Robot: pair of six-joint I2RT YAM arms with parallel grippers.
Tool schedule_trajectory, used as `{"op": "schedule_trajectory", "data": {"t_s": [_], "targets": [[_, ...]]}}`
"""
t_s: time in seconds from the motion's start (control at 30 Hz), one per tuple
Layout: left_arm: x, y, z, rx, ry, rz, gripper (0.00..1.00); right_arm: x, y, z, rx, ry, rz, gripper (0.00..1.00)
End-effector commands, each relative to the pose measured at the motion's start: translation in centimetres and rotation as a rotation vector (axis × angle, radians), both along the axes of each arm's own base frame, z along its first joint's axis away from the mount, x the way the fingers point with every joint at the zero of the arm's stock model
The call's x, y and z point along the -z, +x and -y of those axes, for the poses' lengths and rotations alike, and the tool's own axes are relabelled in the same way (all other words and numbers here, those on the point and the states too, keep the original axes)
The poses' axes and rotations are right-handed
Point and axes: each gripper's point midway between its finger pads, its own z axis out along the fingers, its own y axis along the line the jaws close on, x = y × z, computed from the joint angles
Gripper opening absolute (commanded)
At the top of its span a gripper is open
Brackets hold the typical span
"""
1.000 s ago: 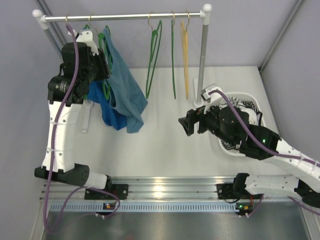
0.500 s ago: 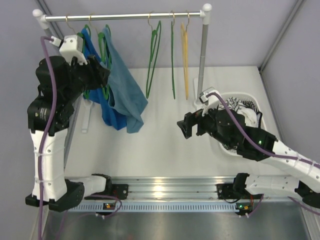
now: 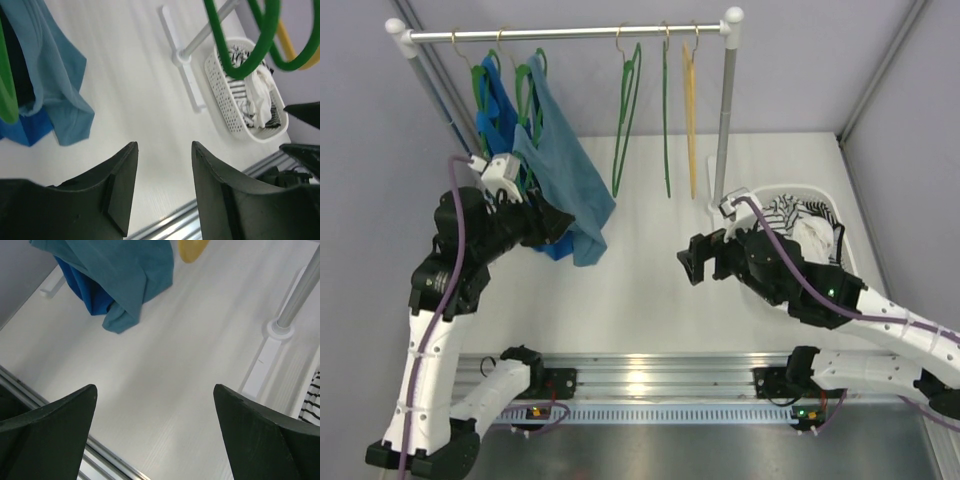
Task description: Place the tank top on the hanger
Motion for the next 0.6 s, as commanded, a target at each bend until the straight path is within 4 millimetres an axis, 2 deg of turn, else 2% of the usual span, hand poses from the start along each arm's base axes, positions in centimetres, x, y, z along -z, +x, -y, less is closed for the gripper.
{"op": "schedule_trajectory", "data": {"t_s": [0.0,0.07,0.1,0.17,0.2,0.27,0.3,0.43,0.57], "targets": [[1.7,-1.0,1.0,0.043,-0.067,0.009,0.52,-0.4,0.3,0.5,0.061,0.097,-0.003,1.00],[3.6,-1.5,1.3,0.059,-0.084,-0.023,0.52,0.3,0.3,1.0,0.083,0.108,-0.015,1.00],[6.0,-1.6,1.4,0.061,-0.086,-0.071,0.52,1.6,0.2,1.1,0.096,0.102,-0.036,1.00],[6.8,-2.2,1.4,0.061,-0.104,-0.057,0.52,2.7,0.2,1.6,0.125,0.103,-0.051,1.00],[8.7,-2.4,1.4,0.059,-0.102,-0.096,0.51,3.9,0.2,1.8,0.141,0.098,-0.073,1.00],[9.8,-2.8,1.4,0.068,-0.098,-0.102,0.51,4.8,0.3,2.1,0.172,0.098,-0.094,1.00],[10.9,-2.9,1.4,0.064,-0.092,-0.125,0.51,5.4,0.2,2.0,0.183,0.105,-0.114,1.00],[11.8,-3.0,1.5,0.080,-0.080,-0.124,0.51,6.5,0.3,2.0,0.204,0.081,-0.141,1.00],[12.0,-2.8,1.5,0.096,-0.057,-0.122,0.51,6.7,0.8,2.3,0.250,0.083,-0.143,1.00]]}}
